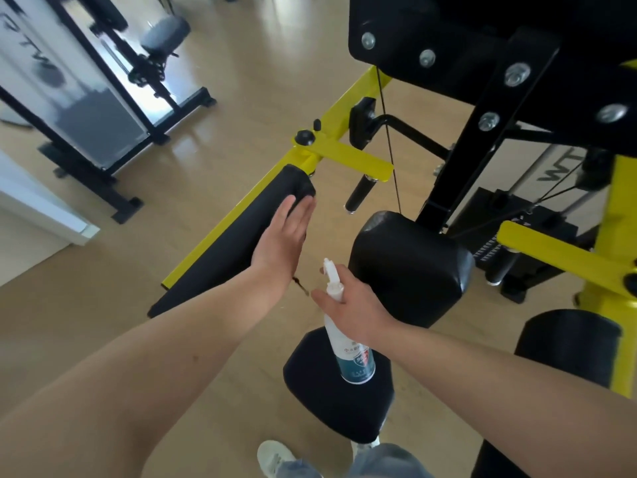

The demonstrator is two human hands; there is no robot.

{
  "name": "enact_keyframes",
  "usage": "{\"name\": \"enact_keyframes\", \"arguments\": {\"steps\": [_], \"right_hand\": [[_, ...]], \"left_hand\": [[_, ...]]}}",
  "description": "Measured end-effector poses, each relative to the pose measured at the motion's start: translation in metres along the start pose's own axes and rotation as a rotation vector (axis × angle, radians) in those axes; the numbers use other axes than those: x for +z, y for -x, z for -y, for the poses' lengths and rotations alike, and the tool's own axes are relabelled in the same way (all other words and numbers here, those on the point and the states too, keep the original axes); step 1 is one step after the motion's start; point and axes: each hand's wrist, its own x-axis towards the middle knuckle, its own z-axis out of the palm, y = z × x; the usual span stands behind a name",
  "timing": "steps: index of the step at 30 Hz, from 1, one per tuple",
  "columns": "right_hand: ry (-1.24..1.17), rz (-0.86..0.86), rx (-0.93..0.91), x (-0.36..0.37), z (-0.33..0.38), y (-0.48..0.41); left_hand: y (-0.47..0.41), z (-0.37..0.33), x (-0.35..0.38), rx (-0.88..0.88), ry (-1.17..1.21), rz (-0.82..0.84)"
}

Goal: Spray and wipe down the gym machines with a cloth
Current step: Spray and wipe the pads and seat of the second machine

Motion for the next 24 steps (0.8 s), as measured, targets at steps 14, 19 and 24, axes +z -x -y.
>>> {"name": "enact_keyframes", "arguments": {"steps": [14, 19, 24], "right_hand": [[0.099, 0.108, -0.091, 0.029, 0.019, 0.017], [0.129, 0.163, -0.100, 0.041, 0.018, 0.024], [0.117, 0.206, -0.090, 0.049, 0.018, 0.029]], "left_hand": [[0.125, -0.026, 0.037, 0.118, 0.274, 0.009], [0.156, -0.060, 0.026, -0.620, 1.546, 0.198], [0.168, -0.062, 0.012, -1.912, 2.854, 0.761]]}}
